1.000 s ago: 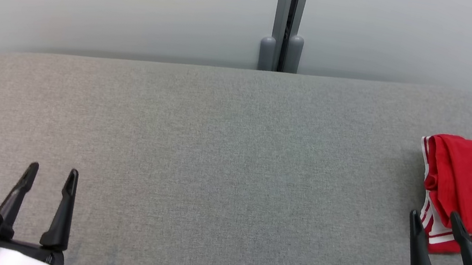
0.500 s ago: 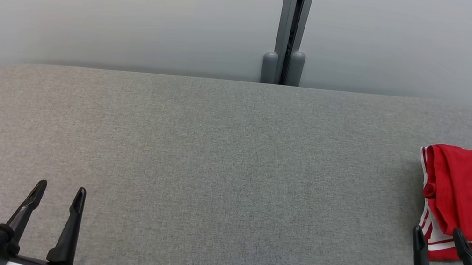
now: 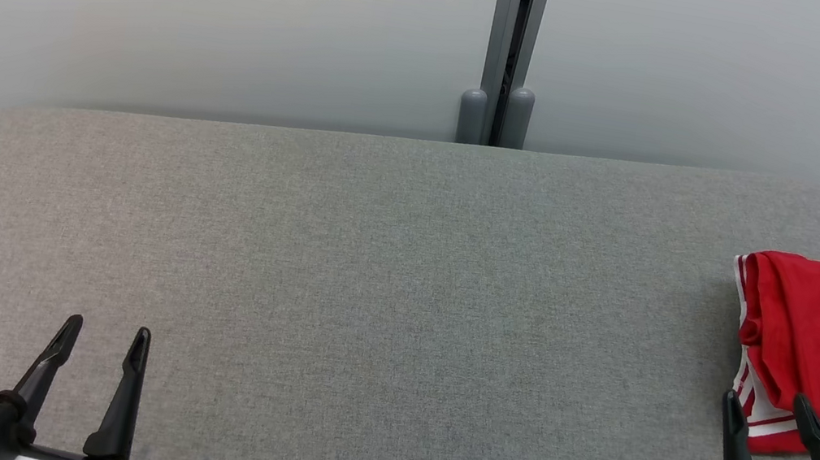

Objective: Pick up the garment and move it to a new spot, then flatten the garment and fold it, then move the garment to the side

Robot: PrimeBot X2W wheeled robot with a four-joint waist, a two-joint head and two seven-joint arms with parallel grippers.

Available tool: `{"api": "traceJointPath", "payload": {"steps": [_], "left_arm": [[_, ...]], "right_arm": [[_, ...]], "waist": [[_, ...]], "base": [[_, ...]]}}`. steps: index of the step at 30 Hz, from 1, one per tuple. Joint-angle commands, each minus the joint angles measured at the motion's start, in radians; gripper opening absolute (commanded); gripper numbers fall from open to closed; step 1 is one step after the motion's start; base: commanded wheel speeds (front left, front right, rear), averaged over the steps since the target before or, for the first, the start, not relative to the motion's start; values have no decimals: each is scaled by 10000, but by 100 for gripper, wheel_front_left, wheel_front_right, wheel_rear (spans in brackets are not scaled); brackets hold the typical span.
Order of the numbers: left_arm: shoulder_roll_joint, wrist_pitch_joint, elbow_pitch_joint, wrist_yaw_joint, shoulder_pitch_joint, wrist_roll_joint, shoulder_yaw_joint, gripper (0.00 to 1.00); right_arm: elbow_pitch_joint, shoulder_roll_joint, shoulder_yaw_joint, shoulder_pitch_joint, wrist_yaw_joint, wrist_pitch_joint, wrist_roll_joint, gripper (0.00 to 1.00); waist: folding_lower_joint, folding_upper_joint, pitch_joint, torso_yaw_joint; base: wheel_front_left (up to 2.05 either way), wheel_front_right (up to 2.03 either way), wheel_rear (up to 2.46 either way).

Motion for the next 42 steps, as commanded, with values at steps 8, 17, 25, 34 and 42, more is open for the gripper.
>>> {"api": "traceJointPath", "payload": {"steps": [8, 17, 25, 34, 42], "left_arm": [[46, -90, 45, 88, 17, -37, 10, 100], [46, -136, 113, 103, -82, -52, -14, 100], [-277, -87, 389, 16, 53, -63, -164, 0], [-715, 4, 721, -304, -196, -1314, 93, 0], [-986, 73, 1029, -607, -484, -2304, 332, 0]], "right_arm": [[-27, 2, -22, 89, 3, 23, -19, 100], [-23, -18, 14, 94, 3, -14, 43, 100], [302, 85, 79, 113, 0, 18, 122, 0], [1169, 46, -69, -485, 0, 270, 1671, 0], [1806, -1, -201, -989, 0, 474, 2882, 0]], "waist": [[0, -1, 13, -38], [0, -1, -13, -59], [0, -1, 8, -29], [0, -1, 13, -16], [0, -1, 15, -5]], "base": [[0, 0, 0], [0, 0, 0], [0, 0, 0], [0, 0, 0], [0, 0, 0]]}}
